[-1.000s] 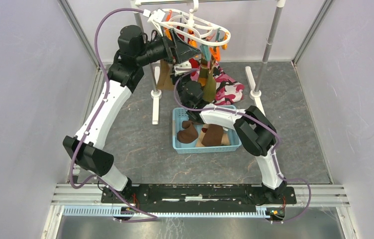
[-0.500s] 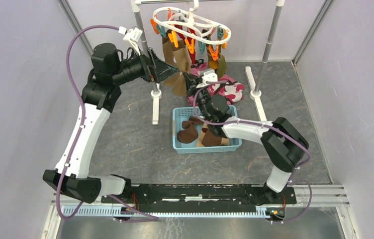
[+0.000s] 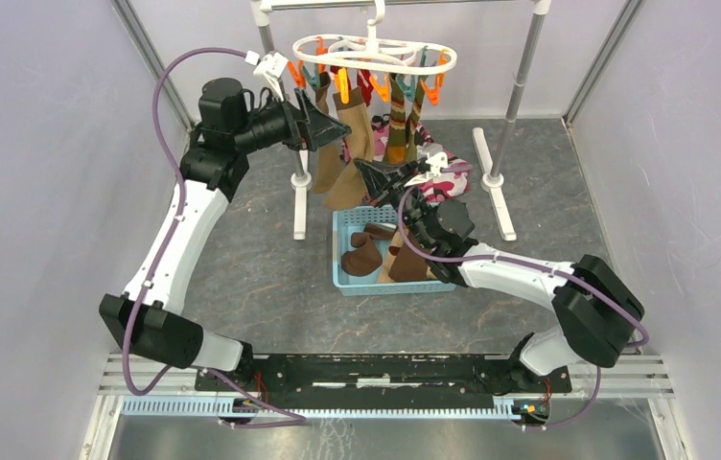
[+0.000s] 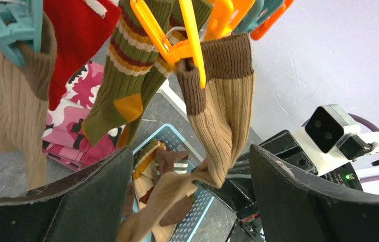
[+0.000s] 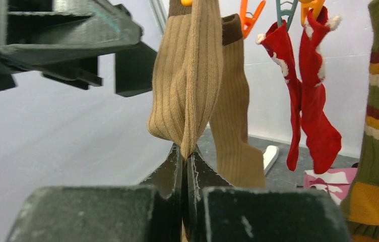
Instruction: Remove the socks clipped to the hanger
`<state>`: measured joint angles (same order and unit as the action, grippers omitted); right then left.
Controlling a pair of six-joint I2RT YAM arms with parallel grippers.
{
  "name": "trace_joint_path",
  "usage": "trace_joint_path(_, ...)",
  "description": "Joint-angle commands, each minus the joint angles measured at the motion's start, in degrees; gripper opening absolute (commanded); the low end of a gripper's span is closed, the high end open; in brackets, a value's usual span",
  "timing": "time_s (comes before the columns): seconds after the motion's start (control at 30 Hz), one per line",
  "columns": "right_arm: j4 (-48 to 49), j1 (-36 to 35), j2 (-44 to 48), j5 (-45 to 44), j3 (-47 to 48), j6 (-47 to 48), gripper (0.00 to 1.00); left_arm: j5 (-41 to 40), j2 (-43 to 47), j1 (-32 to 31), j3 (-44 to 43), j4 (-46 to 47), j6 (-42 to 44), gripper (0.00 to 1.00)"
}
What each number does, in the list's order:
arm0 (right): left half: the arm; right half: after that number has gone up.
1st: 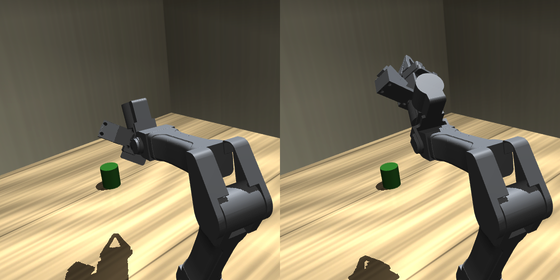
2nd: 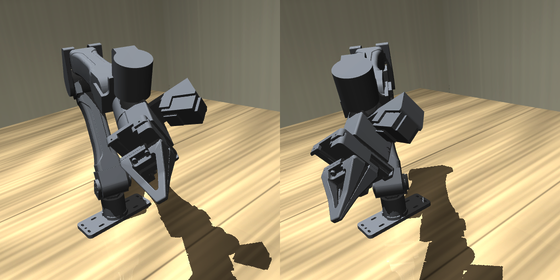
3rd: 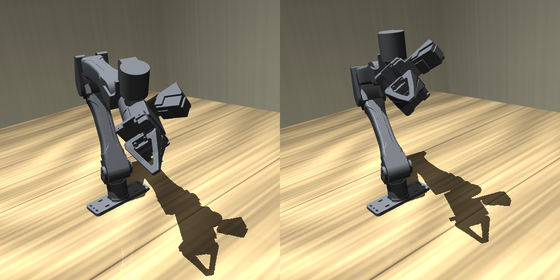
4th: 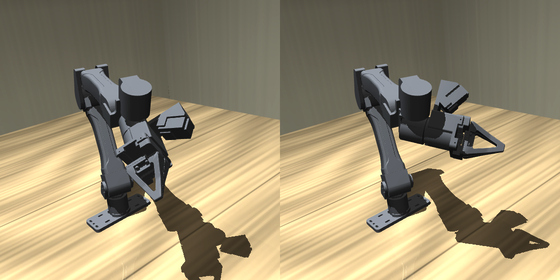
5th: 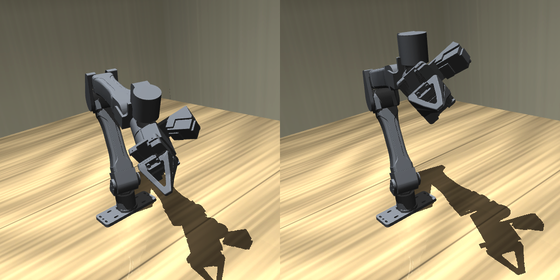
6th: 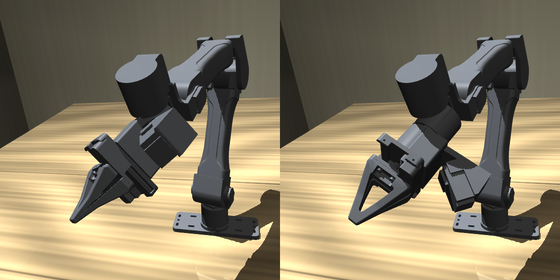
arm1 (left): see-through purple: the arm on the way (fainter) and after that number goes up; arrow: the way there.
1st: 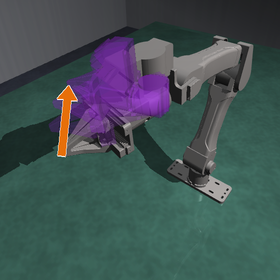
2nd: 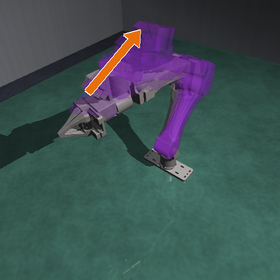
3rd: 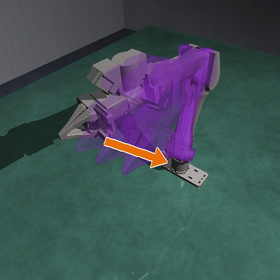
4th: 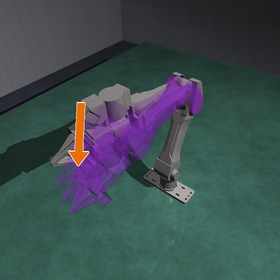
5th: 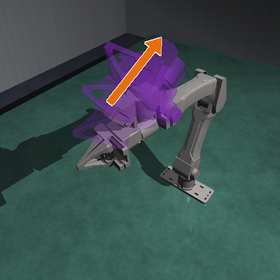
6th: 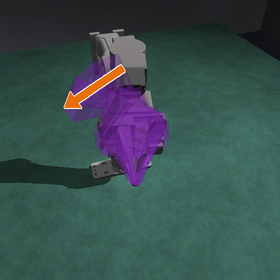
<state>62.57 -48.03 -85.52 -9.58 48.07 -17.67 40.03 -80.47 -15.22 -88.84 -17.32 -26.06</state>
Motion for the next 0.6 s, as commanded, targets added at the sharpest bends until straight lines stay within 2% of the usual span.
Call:
trace_joint_path(0.0, -3.3, -0.7, 3.2, 2.8, 0.5, -3.9, 0.0, 3.0, -1.4, -0.6, -1.2, 9.3, -7.0, 0.89)
trace_joint_path(0.27, -6.1, -0.8, 3.2, 4.7, 2.6, -6.8, 0.0, 1.6, -5.9, -1.6, -8.5, 10.1, -8.8, 0.88)
trace_joint_path(0.47, -6.8, -0.7, 3.3, 5.9, 3.2, -8.3, 0.0, -4.6, -7.7, -1.6, -10.0, 10.7, -8.5, 0.84)
trace_joint_path(0.57, -7.7, -0.7, 2.9, 6.7, 4.2, -8.7, 0.0, -4.4, -9.3, -1.6, -11.3, 11.6, -9.3, 0.84)
